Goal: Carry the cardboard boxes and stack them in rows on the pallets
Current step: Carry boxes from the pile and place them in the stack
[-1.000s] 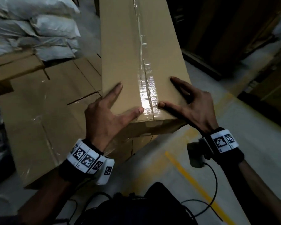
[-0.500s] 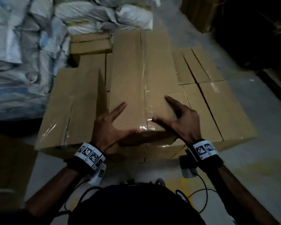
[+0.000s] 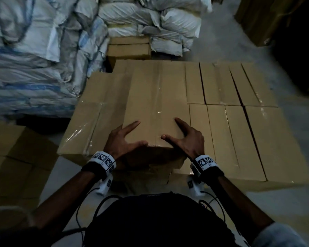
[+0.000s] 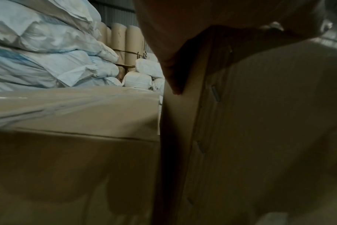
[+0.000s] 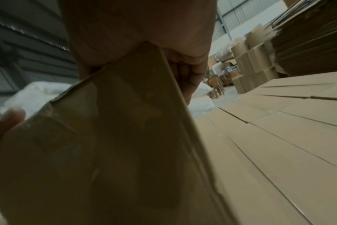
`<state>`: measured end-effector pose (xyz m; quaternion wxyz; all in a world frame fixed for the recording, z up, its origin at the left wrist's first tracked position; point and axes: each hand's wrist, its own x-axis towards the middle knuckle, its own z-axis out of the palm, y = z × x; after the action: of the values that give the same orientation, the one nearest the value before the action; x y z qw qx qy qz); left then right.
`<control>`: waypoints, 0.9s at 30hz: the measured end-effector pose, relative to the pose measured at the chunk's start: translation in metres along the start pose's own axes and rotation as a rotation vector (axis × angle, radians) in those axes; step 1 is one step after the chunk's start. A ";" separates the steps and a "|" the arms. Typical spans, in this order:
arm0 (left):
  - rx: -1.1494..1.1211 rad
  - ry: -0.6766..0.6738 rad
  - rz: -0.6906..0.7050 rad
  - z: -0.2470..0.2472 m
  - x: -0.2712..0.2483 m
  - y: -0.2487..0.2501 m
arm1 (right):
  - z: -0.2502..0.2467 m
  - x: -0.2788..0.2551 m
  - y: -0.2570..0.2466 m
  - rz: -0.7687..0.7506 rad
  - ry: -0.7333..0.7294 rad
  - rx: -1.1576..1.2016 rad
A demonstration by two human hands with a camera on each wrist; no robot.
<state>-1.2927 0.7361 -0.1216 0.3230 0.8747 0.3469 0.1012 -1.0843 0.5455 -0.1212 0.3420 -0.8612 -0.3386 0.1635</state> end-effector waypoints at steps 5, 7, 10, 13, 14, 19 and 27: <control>0.077 -0.006 0.039 0.007 0.011 -0.035 | 0.031 0.002 0.004 0.025 -0.009 -0.008; 0.145 -0.038 0.036 0.014 0.012 -0.047 | 0.039 0.002 0.009 0.043 -0.022 0.004; 0.202 -0.122 0.019 0.025 0.010 -0.061 | 0.048 0.000 0.014 0.045 -0.035 0.013; 0.208 -0.143 0.049 0.031 0.009 -0.069 | 0.055 -0.005 0.019 0.039 -0.041 0.014; 0.225 -0.149 0.046 0.032 0.008 -0.071 | 0.058 -0.006 0.020 0.037 -0.044 0.014; 0.445 -0.265 0.109 0.033 0.002 -0.079 | 0.072 -0.010 0.034 0.000 -0.128 -0.014; 0.249 -0.265 0.112 0.005 0.003 -0.093 | 0.075 -0.006 0.049 -0.020 -0.224 -0.044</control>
<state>-1.3389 0.7868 -0.1849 0.2492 0.9314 0.2621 -0.0407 -1.1038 0.5510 -0.2092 0.2847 -0.8414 -0.3867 0.2479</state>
